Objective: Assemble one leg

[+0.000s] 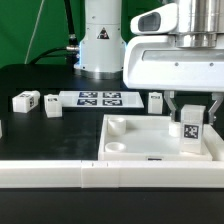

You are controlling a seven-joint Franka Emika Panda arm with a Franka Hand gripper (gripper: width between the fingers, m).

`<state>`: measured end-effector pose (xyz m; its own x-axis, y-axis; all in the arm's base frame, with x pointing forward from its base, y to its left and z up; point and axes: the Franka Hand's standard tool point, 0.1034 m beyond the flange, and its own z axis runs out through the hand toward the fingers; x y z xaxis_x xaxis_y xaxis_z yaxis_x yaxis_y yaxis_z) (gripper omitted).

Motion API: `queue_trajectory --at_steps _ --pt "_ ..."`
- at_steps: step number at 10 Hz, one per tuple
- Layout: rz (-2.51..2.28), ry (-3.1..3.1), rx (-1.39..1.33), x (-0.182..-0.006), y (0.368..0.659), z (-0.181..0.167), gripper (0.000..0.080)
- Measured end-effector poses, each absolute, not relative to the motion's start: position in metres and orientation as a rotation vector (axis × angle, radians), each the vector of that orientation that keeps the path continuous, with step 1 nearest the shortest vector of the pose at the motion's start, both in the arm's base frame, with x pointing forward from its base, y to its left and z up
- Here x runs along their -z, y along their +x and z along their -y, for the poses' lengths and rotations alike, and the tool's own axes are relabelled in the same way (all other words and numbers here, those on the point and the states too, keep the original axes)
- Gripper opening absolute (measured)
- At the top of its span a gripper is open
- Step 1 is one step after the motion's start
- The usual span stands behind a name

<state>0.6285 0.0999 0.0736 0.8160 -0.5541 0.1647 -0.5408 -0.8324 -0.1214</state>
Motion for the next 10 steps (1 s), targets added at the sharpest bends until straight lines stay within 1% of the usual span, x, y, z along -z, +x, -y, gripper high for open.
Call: queue_trajectory --at_steps 3,4,7,10 --pt "-1.415 -2.676 0.263 -0.073 0.628 -0.095 0.029" --pt "-1.481 -2.634 0.26 -0.073 0.628 -0.095 0.029" --pt "-1.944 -2.258 0.224 -0.072 0.628 -0.1 0.0294" --pt "-2.202 -1.964 0.162 -0.073 0.627 -0.106 0.0294"
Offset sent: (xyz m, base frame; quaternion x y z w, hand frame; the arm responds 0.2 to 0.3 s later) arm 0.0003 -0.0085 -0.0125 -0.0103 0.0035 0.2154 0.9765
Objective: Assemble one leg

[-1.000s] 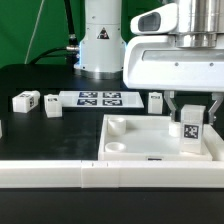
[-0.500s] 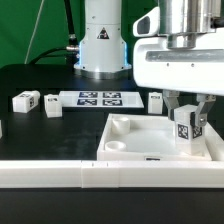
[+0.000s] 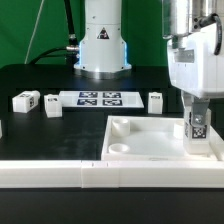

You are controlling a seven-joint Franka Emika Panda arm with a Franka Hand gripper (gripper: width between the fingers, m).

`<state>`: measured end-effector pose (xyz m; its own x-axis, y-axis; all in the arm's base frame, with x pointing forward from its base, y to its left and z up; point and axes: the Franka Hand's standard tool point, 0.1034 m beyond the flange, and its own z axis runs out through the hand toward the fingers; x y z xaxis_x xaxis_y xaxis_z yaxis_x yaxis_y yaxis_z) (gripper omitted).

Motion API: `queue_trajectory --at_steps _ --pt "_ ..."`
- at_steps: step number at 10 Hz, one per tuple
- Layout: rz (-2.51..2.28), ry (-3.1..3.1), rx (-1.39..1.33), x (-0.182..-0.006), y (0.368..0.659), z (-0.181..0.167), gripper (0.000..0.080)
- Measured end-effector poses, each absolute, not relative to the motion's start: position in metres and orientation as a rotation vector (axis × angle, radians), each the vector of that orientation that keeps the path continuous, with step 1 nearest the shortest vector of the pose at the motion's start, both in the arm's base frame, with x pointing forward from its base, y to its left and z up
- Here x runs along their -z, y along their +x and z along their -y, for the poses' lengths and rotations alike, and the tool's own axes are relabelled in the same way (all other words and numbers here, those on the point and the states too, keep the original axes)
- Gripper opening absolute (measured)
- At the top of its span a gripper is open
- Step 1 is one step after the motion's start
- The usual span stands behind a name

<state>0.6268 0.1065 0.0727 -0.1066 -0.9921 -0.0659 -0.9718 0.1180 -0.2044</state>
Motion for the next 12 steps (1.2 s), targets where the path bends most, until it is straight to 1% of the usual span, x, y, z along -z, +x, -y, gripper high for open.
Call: queue_trajectory --at_steps 2,4,5,6,7,8,9,12 --pt "-2.337 -1.774 0.124 -0.073 0.627 -0.106 0.0294" --pt "-2.336 -1.774 0.124 -0.072 0.627 -0.106 0.0294" --pt "-2.314 -1.804 0.127 -0.072 0.627 -0.107 0.0451" --pt "-2.308 -1.813 0.128 -0.072 0.626 -0.108 0.0451" --pt "-2.27 -1.86 0.133 -0.073 0.627 -0.111 0.0613" --pt "-2.138 -2.017 0.157 -0.075 0.629 -0.113 0.0613" --pt "-1.994 -2.174 0.174 -0.076 0.63 -0.115 0.0641" --pt "-1.503 -2.582 0.245 -0.078 0.632 -0.119 0.0649"
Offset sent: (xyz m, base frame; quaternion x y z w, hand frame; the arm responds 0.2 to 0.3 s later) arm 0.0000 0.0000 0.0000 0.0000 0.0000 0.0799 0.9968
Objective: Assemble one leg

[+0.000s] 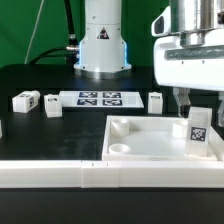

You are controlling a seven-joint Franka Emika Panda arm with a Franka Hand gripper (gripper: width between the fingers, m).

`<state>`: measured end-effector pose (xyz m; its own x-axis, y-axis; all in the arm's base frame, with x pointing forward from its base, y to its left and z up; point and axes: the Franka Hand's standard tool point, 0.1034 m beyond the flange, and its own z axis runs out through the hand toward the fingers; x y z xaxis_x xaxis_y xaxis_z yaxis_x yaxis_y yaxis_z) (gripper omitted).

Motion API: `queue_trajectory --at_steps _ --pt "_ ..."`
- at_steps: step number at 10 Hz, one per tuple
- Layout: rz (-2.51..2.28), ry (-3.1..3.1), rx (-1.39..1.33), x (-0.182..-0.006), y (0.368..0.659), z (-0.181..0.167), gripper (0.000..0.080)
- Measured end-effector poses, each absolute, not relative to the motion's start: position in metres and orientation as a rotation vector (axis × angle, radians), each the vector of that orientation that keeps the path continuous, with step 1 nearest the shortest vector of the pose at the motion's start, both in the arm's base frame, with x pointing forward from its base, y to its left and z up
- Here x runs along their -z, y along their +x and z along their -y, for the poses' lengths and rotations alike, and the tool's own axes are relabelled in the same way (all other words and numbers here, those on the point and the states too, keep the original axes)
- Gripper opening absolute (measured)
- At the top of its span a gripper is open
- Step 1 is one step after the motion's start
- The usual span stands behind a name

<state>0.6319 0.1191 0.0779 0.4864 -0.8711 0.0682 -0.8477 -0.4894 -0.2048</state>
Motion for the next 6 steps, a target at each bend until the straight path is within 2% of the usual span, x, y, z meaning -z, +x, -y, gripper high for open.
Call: queue_trajectory --at_steps 4,6 --pt "-0.72 -2.978 0.312 -0.0804 0.6334 -0.1159 0.0649" --pt "-0.516 -3.039 0.325 -0.0817 0.6349 -0.1112 0.0649"
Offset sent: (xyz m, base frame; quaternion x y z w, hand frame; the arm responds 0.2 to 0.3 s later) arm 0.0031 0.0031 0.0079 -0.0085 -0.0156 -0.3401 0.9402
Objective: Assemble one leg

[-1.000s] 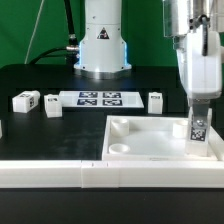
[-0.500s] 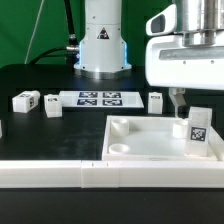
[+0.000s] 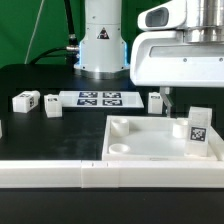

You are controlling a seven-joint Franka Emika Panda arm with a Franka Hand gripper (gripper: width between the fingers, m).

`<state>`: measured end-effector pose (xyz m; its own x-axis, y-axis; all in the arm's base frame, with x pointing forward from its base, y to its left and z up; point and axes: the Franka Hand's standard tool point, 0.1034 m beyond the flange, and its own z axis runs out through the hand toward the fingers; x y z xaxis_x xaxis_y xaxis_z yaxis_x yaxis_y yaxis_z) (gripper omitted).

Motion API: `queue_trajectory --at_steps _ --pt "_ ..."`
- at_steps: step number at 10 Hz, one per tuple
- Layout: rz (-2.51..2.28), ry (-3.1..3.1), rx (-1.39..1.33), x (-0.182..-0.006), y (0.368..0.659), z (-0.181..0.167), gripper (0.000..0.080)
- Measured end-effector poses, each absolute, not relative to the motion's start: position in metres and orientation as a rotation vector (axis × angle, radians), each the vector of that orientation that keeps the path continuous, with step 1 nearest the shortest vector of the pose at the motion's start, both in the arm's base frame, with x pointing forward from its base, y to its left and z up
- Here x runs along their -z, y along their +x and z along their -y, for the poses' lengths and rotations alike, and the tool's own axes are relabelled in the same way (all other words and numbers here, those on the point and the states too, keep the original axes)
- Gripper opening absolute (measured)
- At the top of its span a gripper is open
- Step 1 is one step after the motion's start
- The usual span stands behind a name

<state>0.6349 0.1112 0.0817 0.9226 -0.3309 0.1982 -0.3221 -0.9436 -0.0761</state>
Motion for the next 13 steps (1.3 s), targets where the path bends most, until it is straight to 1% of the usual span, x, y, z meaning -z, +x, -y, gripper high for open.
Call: queue_trajectory --at_steps 2,3,4,5,9,11,13 --pt "-0.52 -3.039 0.323 -0.081 0.6345 -0.1111 0.0639" --pt "-0.52 -3.039 0.323 -0.0809 0.6345 -0.111 0.0463" --pt "-0.52 -3.039 0.322 -0.0808 0.6344 -0.111 0.0463" --pt "-0.52 -3.039 0.323 -0.0808 0.6345 -0.1109 0.0288" --pt "-0.602 -3.016 0.32 -0.0807 0.6344 -0.1104 0.029" --pt "-1.021 -2.859 0.304 -0.0811 0.6347 -0.1067 0.029" --pt "-1.278 -2.729 0.282 -0.0808 0.6342 -0.1058 0.0291"
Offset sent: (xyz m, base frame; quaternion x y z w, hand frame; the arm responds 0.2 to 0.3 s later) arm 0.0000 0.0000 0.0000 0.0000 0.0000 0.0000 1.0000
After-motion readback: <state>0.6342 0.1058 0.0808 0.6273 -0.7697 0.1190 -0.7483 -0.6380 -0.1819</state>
